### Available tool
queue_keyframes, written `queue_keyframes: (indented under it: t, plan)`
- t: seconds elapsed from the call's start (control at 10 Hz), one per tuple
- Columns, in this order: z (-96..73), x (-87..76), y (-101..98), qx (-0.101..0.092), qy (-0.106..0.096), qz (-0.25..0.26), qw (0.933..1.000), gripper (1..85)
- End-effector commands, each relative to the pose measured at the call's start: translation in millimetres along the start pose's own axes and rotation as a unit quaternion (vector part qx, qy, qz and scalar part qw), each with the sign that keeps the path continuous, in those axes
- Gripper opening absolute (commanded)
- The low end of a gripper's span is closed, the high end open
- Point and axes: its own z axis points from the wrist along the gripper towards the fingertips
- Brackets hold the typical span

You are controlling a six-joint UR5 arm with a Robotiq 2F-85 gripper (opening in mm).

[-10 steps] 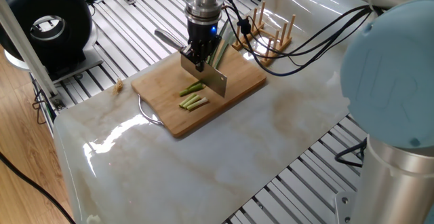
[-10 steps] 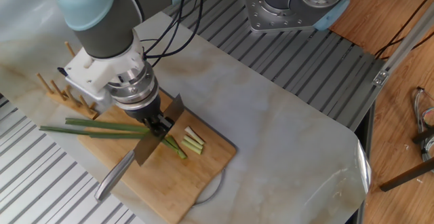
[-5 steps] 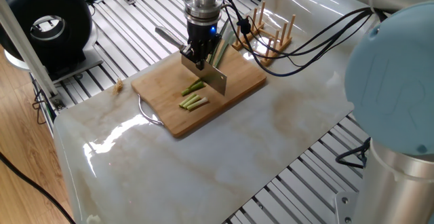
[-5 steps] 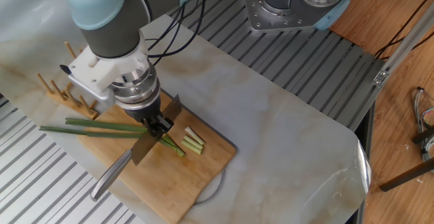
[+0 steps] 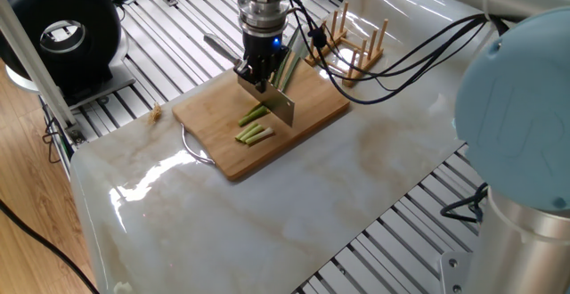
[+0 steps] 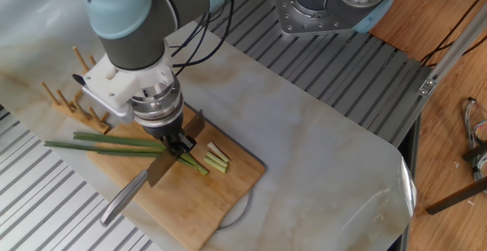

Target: Chop the green garlic

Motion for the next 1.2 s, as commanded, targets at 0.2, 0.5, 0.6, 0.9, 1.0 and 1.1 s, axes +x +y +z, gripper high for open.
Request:
queue_keyframes:
  t: [0.2,0.5,0.6,0.9,1.0,1.1]
  plan:
    - [0.9,2.6,5.6,-0.001,-0.007,0.011,0.9999,1.3]
    - [5.1,11.5,1.8,0.011,0.0,0.006,0.9999,1.3]
    - [7.4,14.6,2.0,0.016,0.005,0.007,0.9998,1.3]
    - [3.4,19.2,5.2,0.016,0.007,0.003,0.9998,1.3]
    - [-4.3,19.5,7.6,0.014,0.004,-0.002,0.9999,1.3]
    - [-8.9,16.6,12.2,0.005,-0.001,-0.005,1.0,1.3]
